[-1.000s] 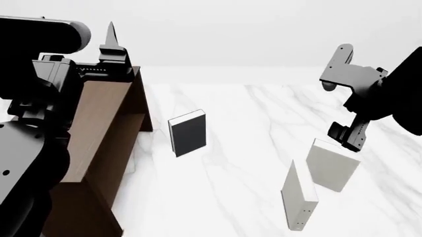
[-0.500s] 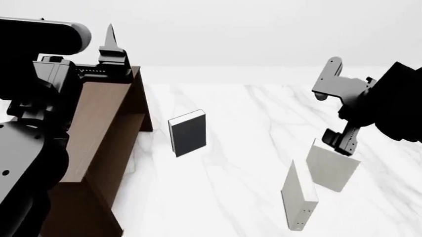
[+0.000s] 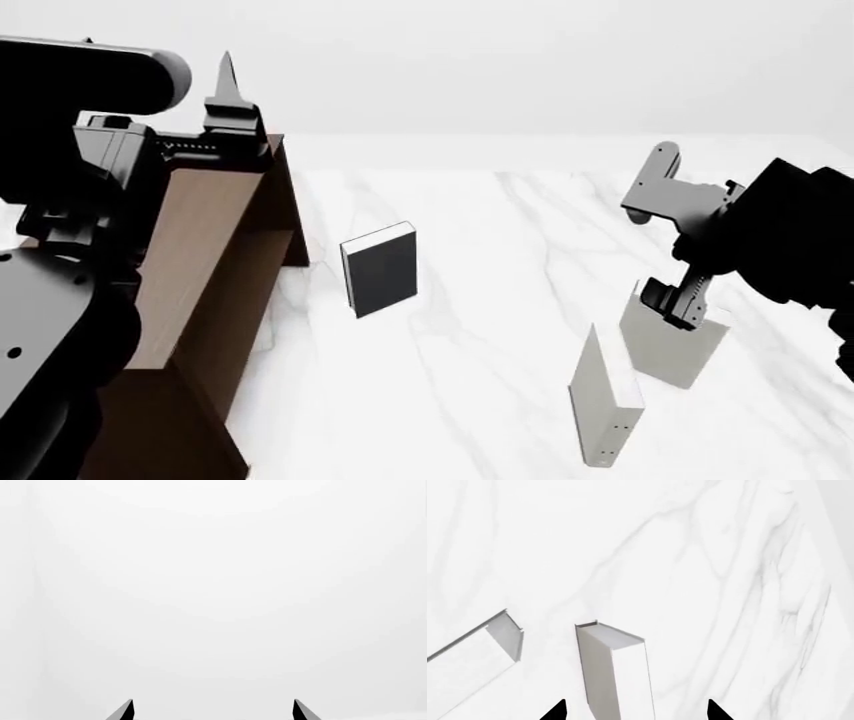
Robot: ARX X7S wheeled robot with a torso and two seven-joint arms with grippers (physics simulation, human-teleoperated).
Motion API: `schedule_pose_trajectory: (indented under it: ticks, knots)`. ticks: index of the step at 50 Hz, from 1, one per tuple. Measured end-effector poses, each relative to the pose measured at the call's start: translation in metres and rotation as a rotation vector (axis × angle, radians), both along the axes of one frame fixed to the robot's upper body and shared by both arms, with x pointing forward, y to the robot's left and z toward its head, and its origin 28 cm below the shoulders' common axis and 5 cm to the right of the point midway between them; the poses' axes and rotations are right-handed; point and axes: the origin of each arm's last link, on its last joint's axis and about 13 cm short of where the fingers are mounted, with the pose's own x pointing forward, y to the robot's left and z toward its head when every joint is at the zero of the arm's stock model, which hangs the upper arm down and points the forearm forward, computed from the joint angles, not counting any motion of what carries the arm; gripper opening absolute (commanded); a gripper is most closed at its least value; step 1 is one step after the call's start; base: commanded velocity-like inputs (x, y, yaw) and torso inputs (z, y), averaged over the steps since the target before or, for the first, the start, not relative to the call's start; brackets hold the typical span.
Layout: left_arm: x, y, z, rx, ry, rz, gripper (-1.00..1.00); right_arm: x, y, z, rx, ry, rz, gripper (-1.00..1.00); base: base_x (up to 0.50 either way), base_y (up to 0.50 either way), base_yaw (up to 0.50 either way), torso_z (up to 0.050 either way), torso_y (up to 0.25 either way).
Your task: Pick up the book on the right and place it under the cabinet shelf.
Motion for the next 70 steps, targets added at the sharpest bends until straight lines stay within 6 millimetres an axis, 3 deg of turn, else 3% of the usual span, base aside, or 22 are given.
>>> schedule_pose_trajectory:
  ticks: [70]
  knots:
    - [-0.002, -0.001, 0.0, 0.019, 0.01, -0.004, 1.0, 0.003, -0.014, -0.056, -0.025, 0.014, -0.068, 1.0, 0.0, 0.0, 0.0, 0.0, 0.0]
